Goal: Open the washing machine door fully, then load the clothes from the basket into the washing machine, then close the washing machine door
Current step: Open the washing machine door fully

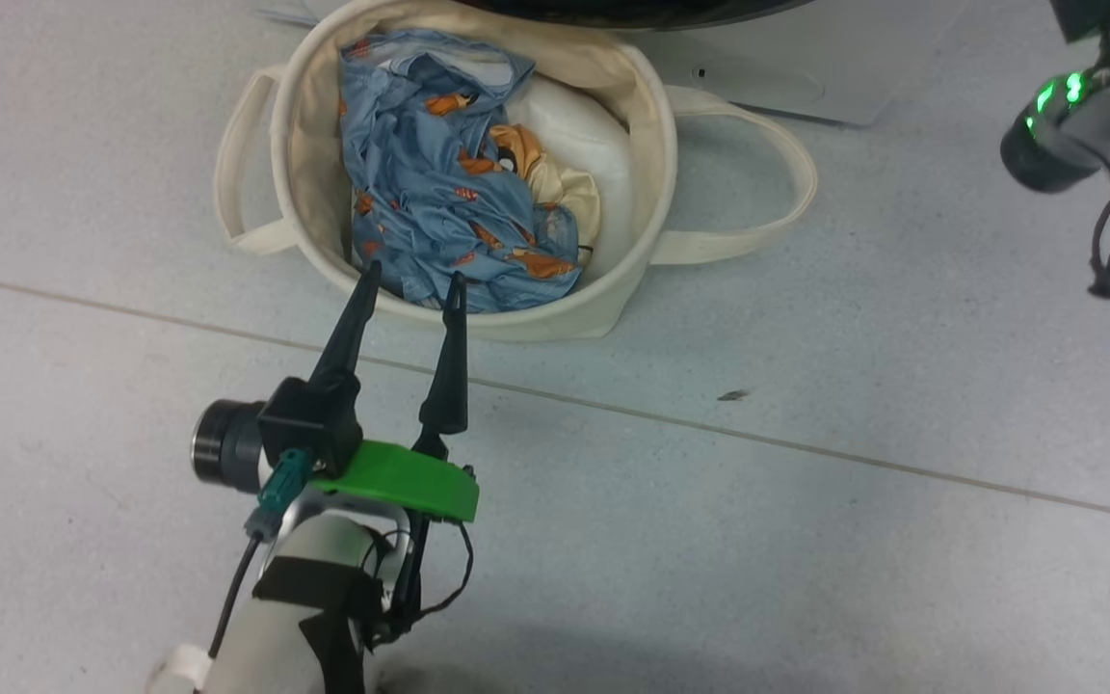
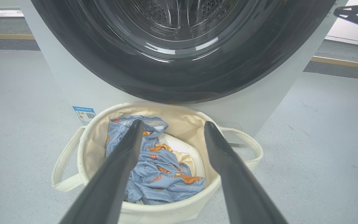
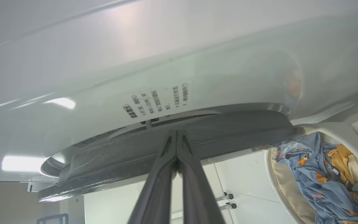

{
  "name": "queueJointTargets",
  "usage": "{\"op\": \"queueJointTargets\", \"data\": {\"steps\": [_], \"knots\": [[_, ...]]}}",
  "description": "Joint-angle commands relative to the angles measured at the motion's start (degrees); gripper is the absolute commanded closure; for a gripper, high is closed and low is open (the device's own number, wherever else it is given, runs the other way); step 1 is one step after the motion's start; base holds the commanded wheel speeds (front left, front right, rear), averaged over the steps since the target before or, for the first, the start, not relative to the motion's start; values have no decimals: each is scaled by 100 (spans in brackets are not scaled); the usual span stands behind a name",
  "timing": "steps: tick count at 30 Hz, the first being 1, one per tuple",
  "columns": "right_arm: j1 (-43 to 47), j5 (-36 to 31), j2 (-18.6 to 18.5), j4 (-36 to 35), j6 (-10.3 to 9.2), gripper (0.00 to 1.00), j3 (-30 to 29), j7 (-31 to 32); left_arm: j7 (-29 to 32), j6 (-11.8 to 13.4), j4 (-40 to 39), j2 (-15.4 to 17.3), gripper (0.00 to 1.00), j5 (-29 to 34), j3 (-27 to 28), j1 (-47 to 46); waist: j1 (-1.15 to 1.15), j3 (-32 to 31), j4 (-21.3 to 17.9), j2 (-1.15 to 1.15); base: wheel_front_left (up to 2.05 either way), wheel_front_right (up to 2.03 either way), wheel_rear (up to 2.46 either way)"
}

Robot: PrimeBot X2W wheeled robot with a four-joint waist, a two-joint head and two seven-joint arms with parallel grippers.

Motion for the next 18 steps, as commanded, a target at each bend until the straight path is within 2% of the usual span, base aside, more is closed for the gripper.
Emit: {"op": "queueJointTargets", "data": {"steps": [1,18], "knots": [[-249,71,-29,-135,2,100,63,108,-69,40,-205,80,0,-33,136,-77,-1,45,22,0,0,0,0],[-1032,75,-262,254,2,100,255,442,-69,175,-331,80,0,-235,-14,-153,-1,351,280,0,0,0,0]]}}
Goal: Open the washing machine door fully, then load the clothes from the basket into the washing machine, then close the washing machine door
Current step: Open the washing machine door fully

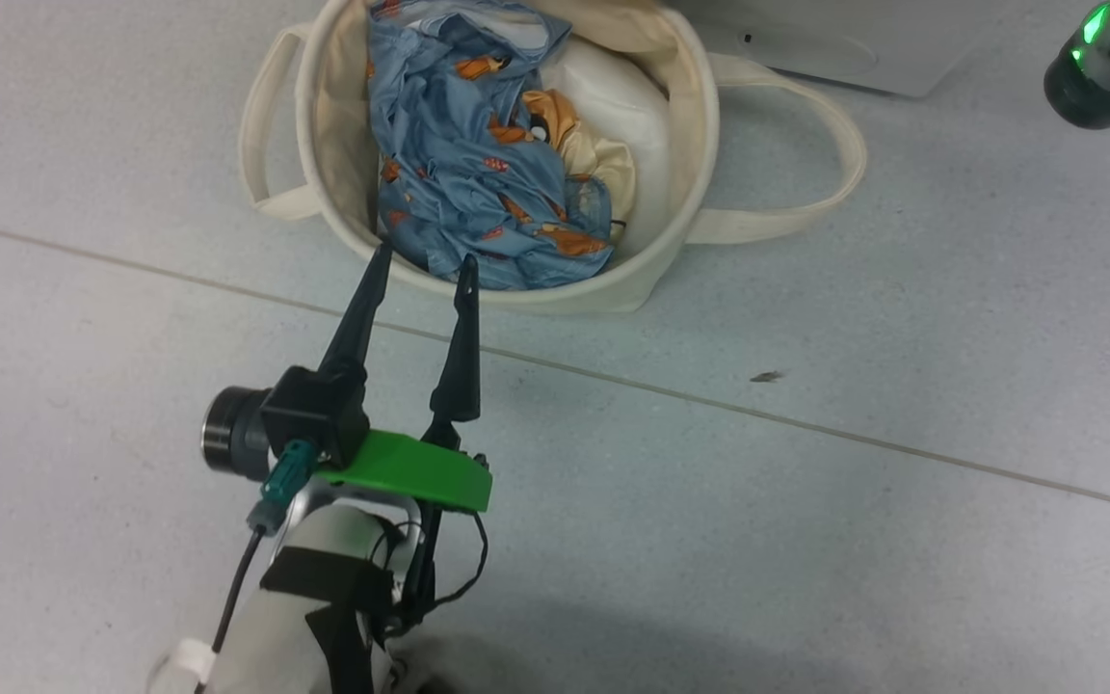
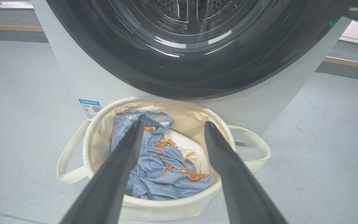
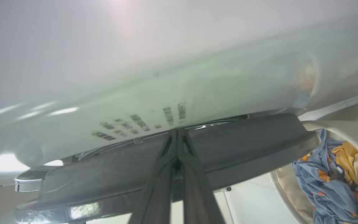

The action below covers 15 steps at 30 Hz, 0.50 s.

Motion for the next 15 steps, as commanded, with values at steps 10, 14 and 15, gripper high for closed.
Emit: {"op": "queueJointTargets", "data": {"steps": [10,14,15], "knots": [[-620,207,-74,12,2,100,88,255,-69,130,-268,87,0,-155,62,-61,1,218,181,0,0,0,0],[-676,240,-51,121,2,100,195,383,-69,147,-287,87,0,-194,24,-86,1,228,201,0,0,0,0],[-645,247,-38,138,2,100,225,423,-69,148,-284,87,0,-196,20,-92,1,203,202,0,0,0,0]]}}
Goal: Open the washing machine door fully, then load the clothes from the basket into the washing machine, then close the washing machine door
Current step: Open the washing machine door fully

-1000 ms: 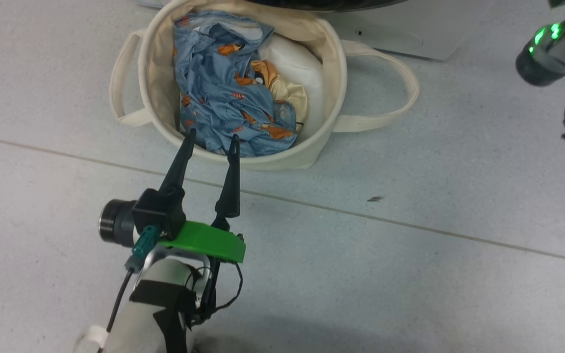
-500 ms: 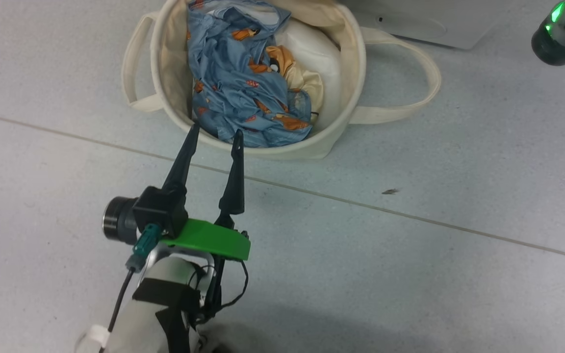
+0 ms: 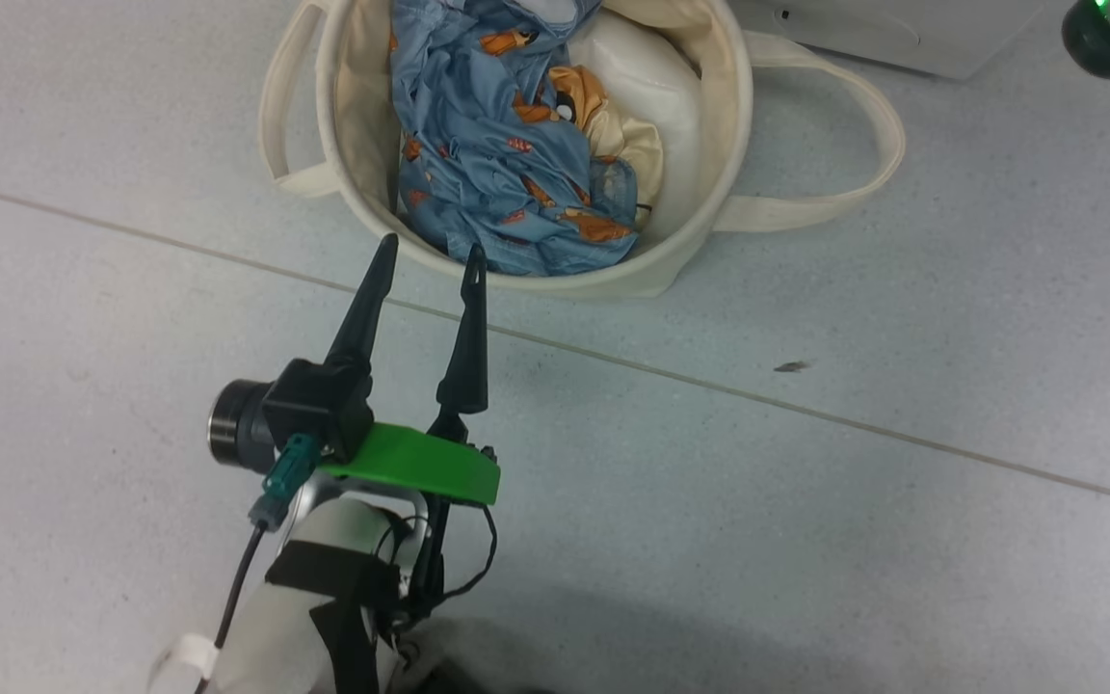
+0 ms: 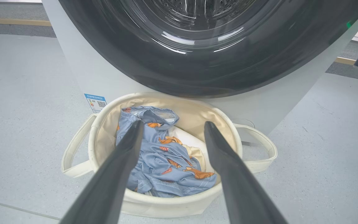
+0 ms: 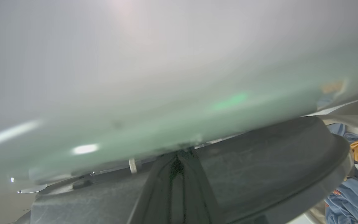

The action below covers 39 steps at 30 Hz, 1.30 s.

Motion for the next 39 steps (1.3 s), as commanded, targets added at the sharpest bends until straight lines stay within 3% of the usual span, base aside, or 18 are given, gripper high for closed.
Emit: {"op": "queueJointTargets", "data": {"steps": [1,6,22,34,39], "knots": [[-78,17,70,-162,5,100,114,105,-69,46,-181,98,0,-40,135,-25,-1,-62,-4,0,0,0,0],[625,-563,181,-748,5,100,550,-153,-69,4,-90,98,0,-4,148,38,-1,-396,-39,0,0,0,0],[2891,-315,1005,-1771,5,100,802,-11,-69,-247,152,98,0,271,620,721,-1,-1705,-256,0,0,0,0],[3774,370,1310,-1523,5,100,1152,-252,-69,-355,226,98,0,387,894,1164,-1,-2316,-336,0,0,0,0],[3819,1125,1316,-1528,5,100,1914,-622,-69,-388,196,98,0,380,904,1204,-1,-2324,-334,0,0,0,0]]}}
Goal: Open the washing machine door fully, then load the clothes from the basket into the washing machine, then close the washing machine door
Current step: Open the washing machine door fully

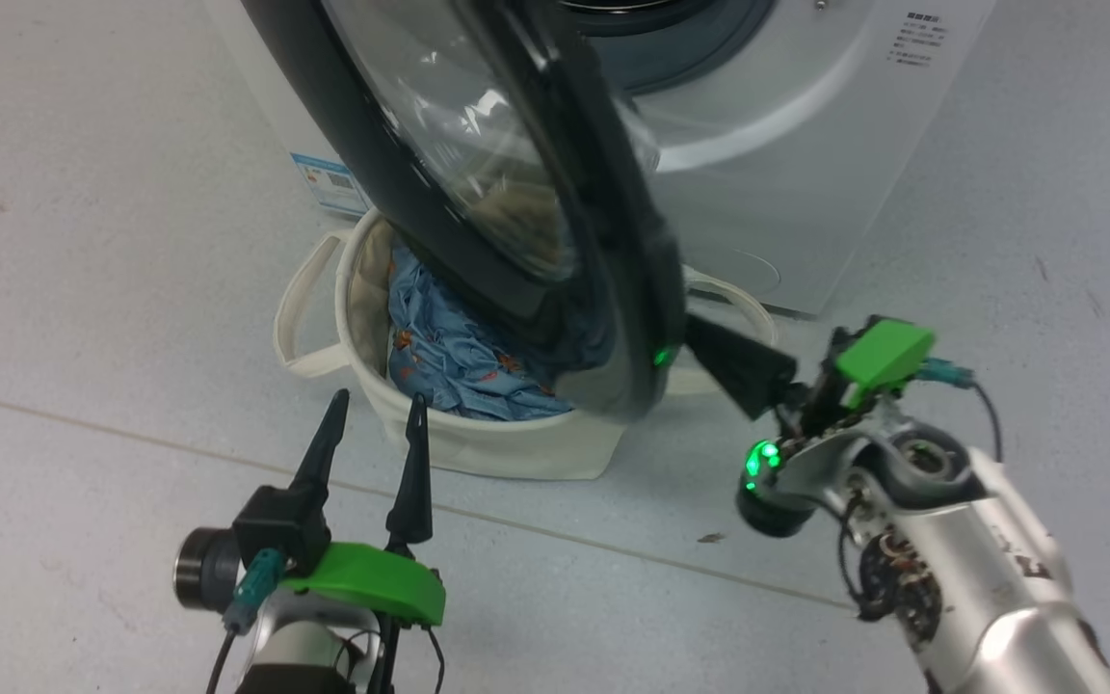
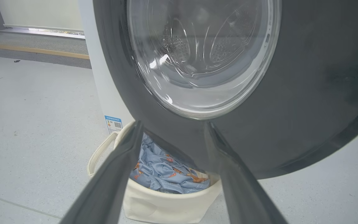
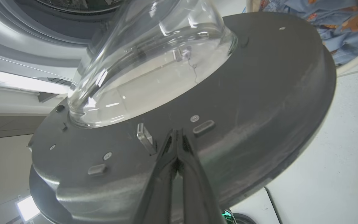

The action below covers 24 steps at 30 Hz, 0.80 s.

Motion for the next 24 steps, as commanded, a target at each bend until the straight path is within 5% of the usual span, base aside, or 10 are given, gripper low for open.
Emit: {"op": "queueJointTargets", "data": {"steps": [1,8,18,21,24], "knots": [[-85,90,141,-205,6,100,231,-44,-69,-19,-197,83,0,18,204,-39,0,19,3,0,0,0,0],[-142,411,142,-214,6,100,895,-402,-69,-14,-213,83,0,-37,210,-40,0,26,60,0,0,0,0],[-29,239,143,-148,6,100,873,-710,-69,-5,-168,83,0,-57,246,84,0,-254,30,0,0,0,0],[-72,-956,-34,-488,6,100,742,-1723,-69,-19,-160,83,0,-47,278,130,0,-376,-33,0,0,0,0],[60,-2771,-298,-1006,6,100,1341,-3021,-69,-32,-133,83,0,-15,348,199,0,-529,-142,0,0,0,0]]}}
